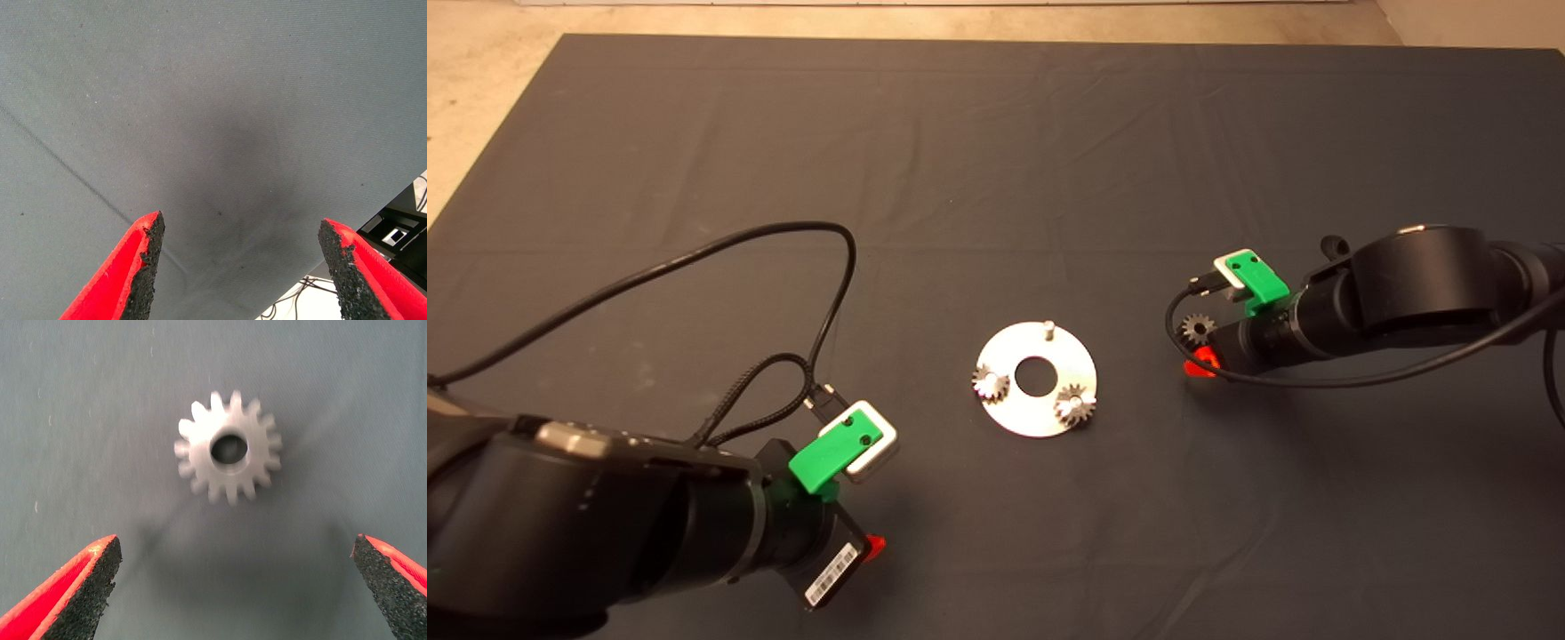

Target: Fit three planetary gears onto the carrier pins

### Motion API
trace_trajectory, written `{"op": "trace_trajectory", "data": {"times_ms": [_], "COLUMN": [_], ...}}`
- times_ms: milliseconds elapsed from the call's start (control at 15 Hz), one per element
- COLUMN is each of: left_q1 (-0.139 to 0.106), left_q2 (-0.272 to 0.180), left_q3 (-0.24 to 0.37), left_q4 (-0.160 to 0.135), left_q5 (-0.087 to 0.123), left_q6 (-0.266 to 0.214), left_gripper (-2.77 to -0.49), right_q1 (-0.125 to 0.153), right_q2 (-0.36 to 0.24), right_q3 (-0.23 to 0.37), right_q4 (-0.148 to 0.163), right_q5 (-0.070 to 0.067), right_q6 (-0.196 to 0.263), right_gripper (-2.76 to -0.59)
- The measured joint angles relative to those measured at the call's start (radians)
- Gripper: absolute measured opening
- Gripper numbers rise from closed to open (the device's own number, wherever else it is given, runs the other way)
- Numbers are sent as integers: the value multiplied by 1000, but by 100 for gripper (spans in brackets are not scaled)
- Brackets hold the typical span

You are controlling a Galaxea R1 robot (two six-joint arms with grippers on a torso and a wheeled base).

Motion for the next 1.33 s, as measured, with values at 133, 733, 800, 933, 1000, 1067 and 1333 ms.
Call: {"op": "trace_trajectory", "data": {"times_ms": [133,733,800,933,1000,1067,1333], "left_q1": [0,0,0,0,0,0,0], "left_q2": [0,-1,-1,-1,-2,-3,-3], "left_q3": [0,0,0,0,0,0,0], "left_q4": [0,0,0,0,0,0,0], "left_q5": [0,0,0,0,0,0,0], "left_q6": [0,-1,-1,-1,-1,-1,-1], "left_gripper": [-166,-166,-166,-166,-166,-166,-166], "right_q1": [0,0,0,0,0,0,0], "right_q2": [21,53,52,53,53,53,53], "right_q3": [-17,-113,-116,-127,-128,-129,-133], "right_q4": [0,0,0,0,0,0,0], "right_q5": [2,65,68,85,92,94,97], "right_q6": [-1,-26,-26,-26,-26,-26,-26], "right_gripper": [-76,-76,-76,-69,-62,-61,-61]}}
